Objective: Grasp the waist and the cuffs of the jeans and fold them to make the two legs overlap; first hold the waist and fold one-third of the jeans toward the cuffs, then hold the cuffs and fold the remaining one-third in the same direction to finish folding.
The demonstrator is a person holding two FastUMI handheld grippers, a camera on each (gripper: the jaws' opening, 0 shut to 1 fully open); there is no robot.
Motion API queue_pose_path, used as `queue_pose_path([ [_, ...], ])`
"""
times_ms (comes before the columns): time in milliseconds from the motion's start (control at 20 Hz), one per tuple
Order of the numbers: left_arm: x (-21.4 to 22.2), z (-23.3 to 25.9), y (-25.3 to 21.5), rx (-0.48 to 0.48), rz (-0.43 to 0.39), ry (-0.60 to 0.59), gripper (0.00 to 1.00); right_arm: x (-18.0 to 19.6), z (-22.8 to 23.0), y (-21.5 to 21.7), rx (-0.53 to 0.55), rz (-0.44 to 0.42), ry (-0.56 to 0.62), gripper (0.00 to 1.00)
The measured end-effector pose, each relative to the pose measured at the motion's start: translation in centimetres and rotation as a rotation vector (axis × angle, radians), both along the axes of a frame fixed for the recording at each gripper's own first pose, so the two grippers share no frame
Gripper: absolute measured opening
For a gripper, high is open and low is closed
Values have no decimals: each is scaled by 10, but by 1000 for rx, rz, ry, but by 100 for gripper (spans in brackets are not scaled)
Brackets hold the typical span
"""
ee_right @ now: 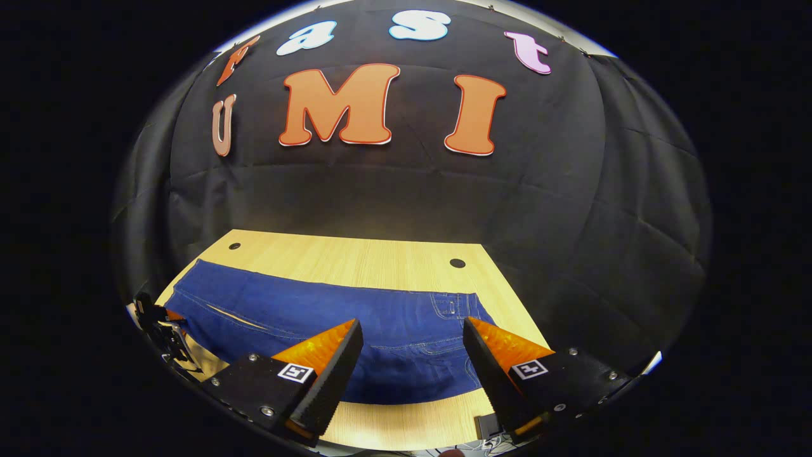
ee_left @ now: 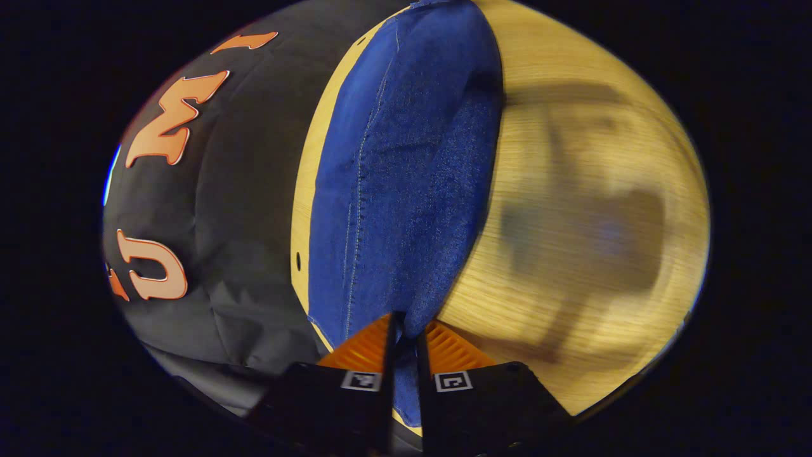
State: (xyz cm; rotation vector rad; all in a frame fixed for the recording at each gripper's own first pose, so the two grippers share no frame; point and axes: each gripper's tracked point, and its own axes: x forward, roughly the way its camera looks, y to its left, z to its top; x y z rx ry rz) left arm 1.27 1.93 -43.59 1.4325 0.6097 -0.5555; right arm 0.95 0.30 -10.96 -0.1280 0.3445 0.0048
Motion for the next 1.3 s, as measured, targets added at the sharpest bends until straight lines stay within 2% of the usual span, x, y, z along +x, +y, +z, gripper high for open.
queue_pose_path([
  [100,1,-1,-2,21,-33,-2,4,4,-1,-1,-46,24,-4,98],
  [200,-14,5,-5,-32,7,45,3,6,0,-12,-154,41,-21,98],
  [350,-6,-4,-2,-94,62,97,3,9,3,-33,-374,70,-43,98],
  [500,-6,-3,-3,-57,36,92,3,2,-19,-46,-526,143,10,97],
  [650,-6,-4,-2,-23,6,85,3,-2,-38,-72,-796,177,19,98],
  [750,-6,-4,-1,-26,15,92,3,-6,-56,-83,-991,243,38,97],
  [850,-7,-4,-1,-29,24,98,3,-13,-86,-90,-1135,329,94,98],
  [1050,-7,-5,-2,-34,36,111,3,-14,-135,-93,-1294,479,165,97],
  [1150,-7,-5,-3,-30,30,116,3,-10,-154,-97,-1337,540,197,98],
  [1300,-8,-5,-4,-18,24,119,3,1,-180,-112,-1361,587,264,98],
])
